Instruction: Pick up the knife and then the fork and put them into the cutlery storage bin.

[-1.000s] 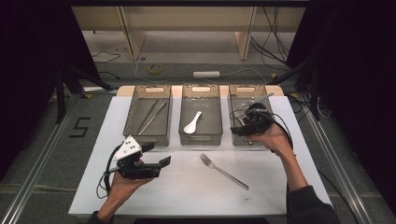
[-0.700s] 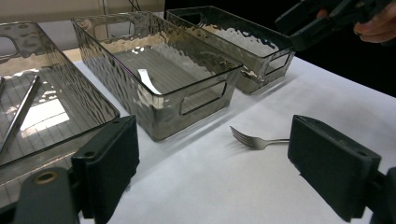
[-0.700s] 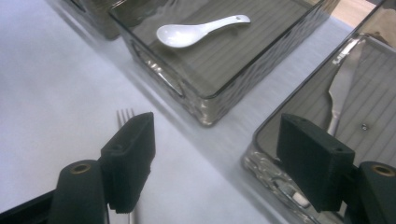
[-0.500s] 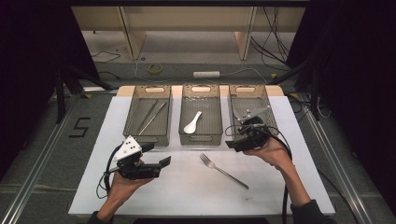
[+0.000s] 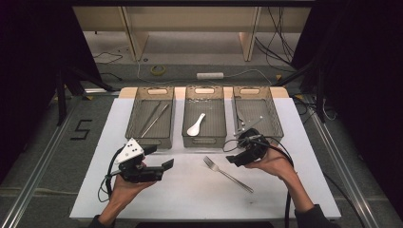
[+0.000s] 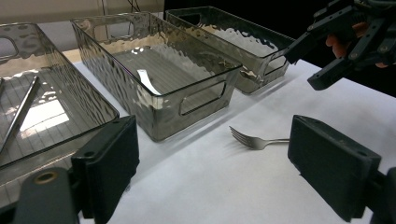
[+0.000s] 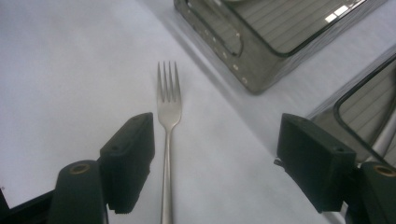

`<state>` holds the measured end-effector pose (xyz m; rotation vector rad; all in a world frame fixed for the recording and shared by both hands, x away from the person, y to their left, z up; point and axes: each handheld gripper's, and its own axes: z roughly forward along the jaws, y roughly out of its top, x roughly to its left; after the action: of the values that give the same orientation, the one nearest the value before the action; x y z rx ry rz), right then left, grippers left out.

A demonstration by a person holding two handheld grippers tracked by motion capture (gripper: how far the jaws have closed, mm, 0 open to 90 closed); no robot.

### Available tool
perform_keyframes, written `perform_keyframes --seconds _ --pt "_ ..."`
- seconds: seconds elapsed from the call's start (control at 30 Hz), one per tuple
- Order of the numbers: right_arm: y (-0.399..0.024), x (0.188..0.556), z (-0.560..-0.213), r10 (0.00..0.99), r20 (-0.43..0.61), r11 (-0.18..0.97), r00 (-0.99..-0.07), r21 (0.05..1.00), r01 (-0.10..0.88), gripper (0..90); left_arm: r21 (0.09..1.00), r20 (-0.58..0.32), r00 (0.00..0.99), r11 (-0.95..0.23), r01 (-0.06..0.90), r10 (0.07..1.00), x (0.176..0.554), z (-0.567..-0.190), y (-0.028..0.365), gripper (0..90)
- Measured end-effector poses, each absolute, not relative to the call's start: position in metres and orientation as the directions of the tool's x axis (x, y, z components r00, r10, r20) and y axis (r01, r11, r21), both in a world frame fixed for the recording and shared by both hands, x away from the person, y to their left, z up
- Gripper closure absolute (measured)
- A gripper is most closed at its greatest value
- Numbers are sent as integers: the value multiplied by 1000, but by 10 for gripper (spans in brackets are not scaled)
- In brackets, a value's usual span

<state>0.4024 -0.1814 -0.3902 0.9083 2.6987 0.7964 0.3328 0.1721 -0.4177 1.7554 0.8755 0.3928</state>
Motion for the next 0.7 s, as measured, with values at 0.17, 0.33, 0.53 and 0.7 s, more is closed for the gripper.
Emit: perform_keyframes --seconds 0.17,0.33,0.53,0.7 --pt "-178 400 -397 595 6 691 -804 507 516 283 920 -155 675 -144 364 722 333 -418 173 159" --pt "-173 396 -405 574 1 726 -819 462 509 327 921 -153 675 -143 362 722 333 -417 173 159" --pt "-168 394 -420 549 -11 772 -836 391 501 428 921 -153 675 -143 363 722 333 -417 173 158" --pt "-164 393 -427 534 -1 787 -846 366 497 496 921 -153 675 -144 362 722 333 -417 173 158"
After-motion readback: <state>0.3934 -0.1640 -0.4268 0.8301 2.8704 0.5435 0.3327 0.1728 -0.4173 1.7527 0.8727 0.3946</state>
